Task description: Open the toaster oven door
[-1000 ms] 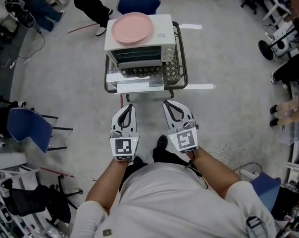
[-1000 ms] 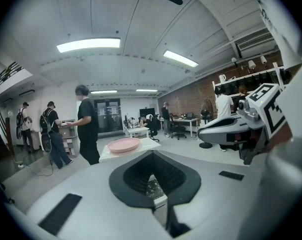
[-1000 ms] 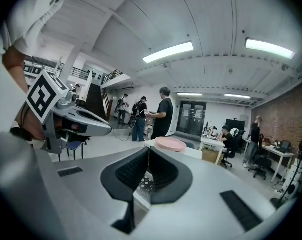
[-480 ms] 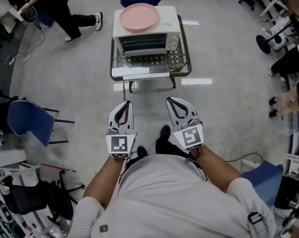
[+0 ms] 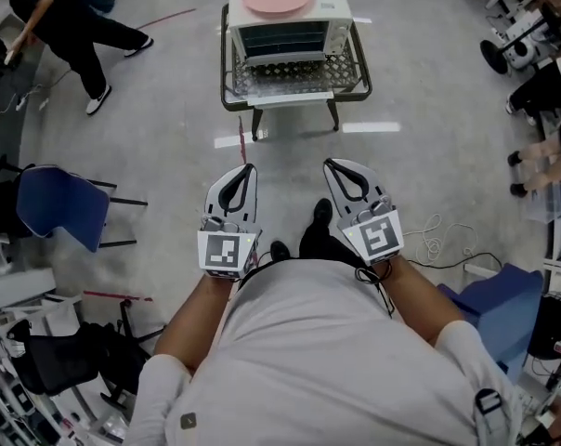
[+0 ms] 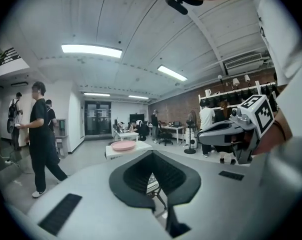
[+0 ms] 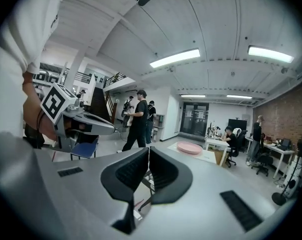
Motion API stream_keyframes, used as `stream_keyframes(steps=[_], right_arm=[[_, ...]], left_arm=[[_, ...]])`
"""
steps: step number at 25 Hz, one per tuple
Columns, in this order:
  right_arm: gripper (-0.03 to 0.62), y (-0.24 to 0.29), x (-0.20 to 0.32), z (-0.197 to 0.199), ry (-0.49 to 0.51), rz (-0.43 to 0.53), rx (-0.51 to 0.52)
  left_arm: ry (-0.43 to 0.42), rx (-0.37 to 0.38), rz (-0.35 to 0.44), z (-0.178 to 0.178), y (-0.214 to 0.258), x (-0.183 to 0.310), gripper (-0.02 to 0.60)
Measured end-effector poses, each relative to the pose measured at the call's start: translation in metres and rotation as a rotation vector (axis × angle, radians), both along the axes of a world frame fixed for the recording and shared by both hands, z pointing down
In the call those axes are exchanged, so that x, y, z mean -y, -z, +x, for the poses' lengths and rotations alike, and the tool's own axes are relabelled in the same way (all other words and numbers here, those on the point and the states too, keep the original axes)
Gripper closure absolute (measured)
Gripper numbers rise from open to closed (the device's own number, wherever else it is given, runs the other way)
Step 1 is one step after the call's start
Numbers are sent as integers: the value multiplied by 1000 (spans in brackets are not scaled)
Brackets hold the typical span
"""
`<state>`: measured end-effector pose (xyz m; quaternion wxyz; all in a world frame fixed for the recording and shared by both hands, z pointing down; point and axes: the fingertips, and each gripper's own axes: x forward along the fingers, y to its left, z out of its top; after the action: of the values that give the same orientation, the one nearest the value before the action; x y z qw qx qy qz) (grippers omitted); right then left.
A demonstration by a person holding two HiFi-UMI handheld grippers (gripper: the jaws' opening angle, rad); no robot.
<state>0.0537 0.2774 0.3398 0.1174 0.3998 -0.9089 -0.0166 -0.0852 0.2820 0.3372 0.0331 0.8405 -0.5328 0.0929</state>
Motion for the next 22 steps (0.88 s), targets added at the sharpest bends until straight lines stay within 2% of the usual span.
stream_keyframes(steps=[4, 9, 13, 22], right_arm=[[572, 6, -39, -16, -3, -7, 10], [572, 14, -74, -24, -20, -7, 17], [572, 15, -89, -31, -26, -7, 9], [572, 23, -108, -34, -26, -6, 13]], left_arm=[[-17, -53, 24, -18, 13, -28, 566], [-76, -30, 26, -30, 25, -65, 566], [-82, -86, 76, -41, 39, -75, 565], [-114, -103, 71, -44, 40, -92, 565]])
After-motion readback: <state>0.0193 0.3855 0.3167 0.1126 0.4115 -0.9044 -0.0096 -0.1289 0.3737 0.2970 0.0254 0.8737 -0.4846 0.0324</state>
